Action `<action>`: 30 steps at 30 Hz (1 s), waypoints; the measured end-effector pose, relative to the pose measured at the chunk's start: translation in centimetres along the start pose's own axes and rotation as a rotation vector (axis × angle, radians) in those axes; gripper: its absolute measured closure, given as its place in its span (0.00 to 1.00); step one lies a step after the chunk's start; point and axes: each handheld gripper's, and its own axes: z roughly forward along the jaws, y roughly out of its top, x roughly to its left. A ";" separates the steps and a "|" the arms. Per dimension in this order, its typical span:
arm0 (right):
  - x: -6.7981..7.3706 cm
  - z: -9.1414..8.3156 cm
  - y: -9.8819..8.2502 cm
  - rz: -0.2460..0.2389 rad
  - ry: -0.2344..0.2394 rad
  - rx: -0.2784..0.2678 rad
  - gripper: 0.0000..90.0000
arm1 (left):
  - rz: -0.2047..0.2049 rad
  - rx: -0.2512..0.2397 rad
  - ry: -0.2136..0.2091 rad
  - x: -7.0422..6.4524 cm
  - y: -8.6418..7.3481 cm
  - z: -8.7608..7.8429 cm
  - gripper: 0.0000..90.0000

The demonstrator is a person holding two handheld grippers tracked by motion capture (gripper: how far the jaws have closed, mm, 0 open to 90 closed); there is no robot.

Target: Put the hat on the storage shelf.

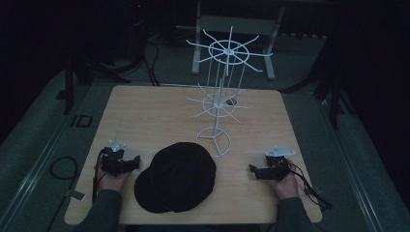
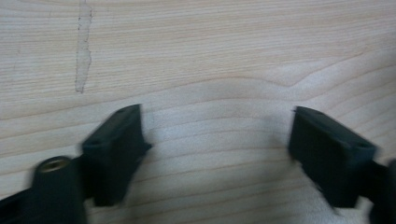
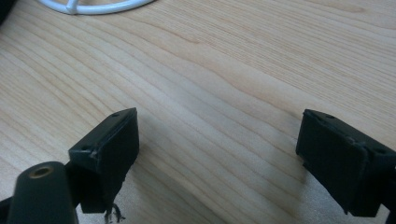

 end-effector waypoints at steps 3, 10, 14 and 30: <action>0.0 0.0 0.0 0.001 0.000 0.000 0.15 | 0.000 0.004 -0.001 0.1 0.0 -0.1 0.32; 0.0 0.0 0.0 0.001 0.000 0.000 0.15 | 0.059 0.071 -0.053 0.5 0.5 -0.8 0.49; 0.0 0.0 0.0 0.001 0.000 0.000 0.15 | 0.026 0.095 -0.149 0.9 0.7 -1.5 0.61; 0.0 0.0 0.0 0.005 -0.001 0.001 0.15 | 0.141 0.078 -0.339 0.0 4.5 -4.6 0.67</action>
